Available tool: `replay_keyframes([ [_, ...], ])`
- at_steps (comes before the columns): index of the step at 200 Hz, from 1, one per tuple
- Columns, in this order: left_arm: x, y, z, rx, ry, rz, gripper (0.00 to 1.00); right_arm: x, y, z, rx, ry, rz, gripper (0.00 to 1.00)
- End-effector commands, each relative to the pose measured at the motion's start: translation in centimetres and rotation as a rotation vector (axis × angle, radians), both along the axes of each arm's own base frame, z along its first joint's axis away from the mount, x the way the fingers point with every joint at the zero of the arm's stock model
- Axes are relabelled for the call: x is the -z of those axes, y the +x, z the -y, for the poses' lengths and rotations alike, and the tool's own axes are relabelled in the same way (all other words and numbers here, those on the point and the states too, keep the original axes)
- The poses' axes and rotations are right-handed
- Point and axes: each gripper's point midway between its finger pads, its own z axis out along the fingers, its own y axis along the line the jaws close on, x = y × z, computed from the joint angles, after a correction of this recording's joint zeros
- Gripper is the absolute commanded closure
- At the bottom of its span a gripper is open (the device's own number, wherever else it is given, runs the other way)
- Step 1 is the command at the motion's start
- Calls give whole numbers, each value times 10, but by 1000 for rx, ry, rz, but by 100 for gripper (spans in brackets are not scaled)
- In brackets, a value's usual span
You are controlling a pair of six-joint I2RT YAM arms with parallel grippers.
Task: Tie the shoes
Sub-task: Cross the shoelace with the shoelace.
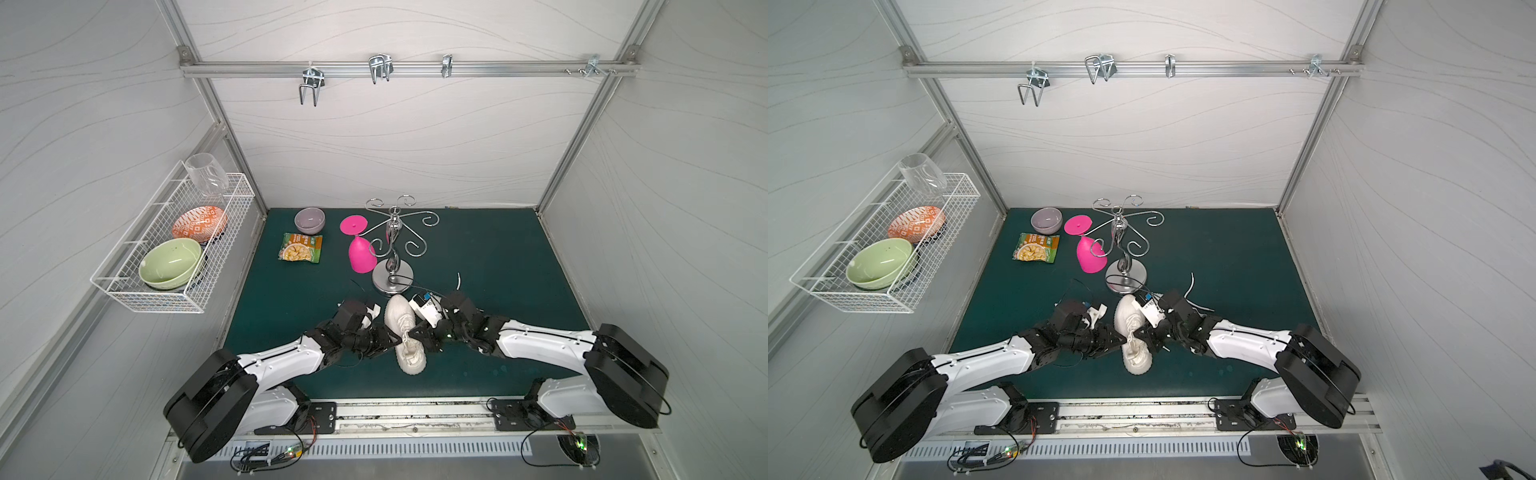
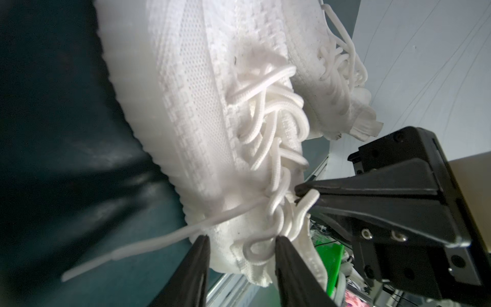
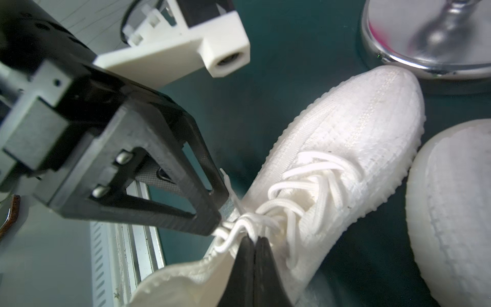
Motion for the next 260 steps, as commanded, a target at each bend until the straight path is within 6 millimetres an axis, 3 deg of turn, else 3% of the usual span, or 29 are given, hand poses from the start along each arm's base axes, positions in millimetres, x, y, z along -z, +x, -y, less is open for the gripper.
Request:
replay_keyframes([
  [1, -17, 3, 16, 50, -91, 19, 61, -3, -2, 3, 10, -11, 1, 100],
  [39, -15, 1, 25, 93, -96, 7, 77, -6, -3, 1, -3, -13, -4, 100],
  [92, -11, -1, 28, 109, -85, -3, 81, -5, -3, -7, -29, -16, -13, 100],
  [120, -10, -1, 18, 71, -37, 19, 79, 1, -2, -5, -20, -31, -11, 100],
  [158, -21, -2, -1, 56, 49, 101, 62, 9, -4, 2, -7, -48, -14, 100],
  [185, -30, 7, -8, 41, 67, 143, 57, 10, -5, 4, -3, -51, -12, 100],
  [206, -35, 16, -5, 45, 59, 178, 58, 10, -5, 5, -1, -50, -10, 100],
  [237, -35, 29, 8, 63, 32, 200, 70, 10, -5, 4, -2, -47, -12, 100],
  [260, -36, 35, 17, 81, -2, 212, 73, 11, -5, 5, -1, -48, -14, 100],
])
